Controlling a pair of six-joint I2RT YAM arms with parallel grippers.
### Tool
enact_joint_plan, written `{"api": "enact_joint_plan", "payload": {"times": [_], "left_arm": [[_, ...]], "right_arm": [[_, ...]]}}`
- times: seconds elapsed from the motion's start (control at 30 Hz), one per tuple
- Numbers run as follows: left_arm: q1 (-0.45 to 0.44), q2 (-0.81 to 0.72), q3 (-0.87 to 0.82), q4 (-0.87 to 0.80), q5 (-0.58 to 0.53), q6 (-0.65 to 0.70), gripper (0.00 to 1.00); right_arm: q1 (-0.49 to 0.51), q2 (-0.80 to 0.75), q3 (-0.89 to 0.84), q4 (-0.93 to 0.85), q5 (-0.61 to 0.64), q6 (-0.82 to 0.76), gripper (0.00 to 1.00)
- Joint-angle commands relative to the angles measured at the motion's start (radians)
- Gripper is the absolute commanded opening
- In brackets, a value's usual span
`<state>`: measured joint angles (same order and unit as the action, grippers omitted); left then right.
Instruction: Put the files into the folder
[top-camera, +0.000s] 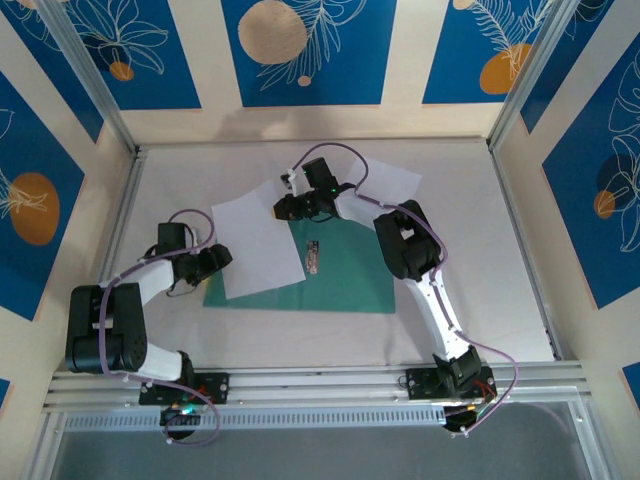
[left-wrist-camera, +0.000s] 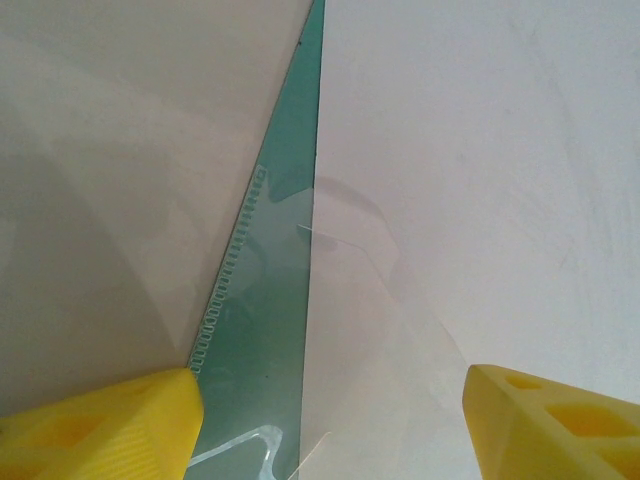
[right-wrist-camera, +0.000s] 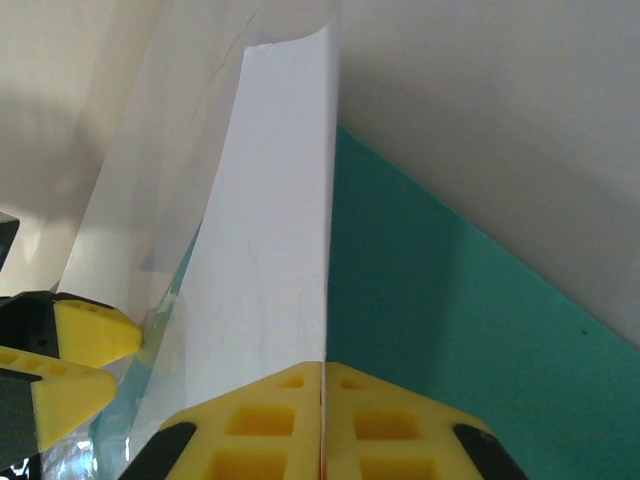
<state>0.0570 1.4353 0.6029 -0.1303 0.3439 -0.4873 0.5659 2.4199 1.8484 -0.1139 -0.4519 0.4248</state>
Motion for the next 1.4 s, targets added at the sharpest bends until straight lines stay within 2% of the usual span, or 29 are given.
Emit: {"api": "enact_joint_plan", "payload": {"times": [0.0, 0.47, 1.37], "left_arm": [[0.01, 0.019, -0.037, -0.058, 0.013, 0.012, 0.72], [0.01, 0.013, -0.043, -0.055, 0.011, 0.009, 0.72], [0.015, 0.007, -0.05, -0.048, 0.017, 0.007, 0.72]], "right_arm": [[-0.009, -0.049, -0.032, 0.008, 0.004, 0.015, 0.07], [-0.011, -0.207, -0.3, 0.243, 0.138, 0.178, 0.03], [0.058, -0.297, -0.442, 0.297, 0.293, 0.356, 0.03]]}}
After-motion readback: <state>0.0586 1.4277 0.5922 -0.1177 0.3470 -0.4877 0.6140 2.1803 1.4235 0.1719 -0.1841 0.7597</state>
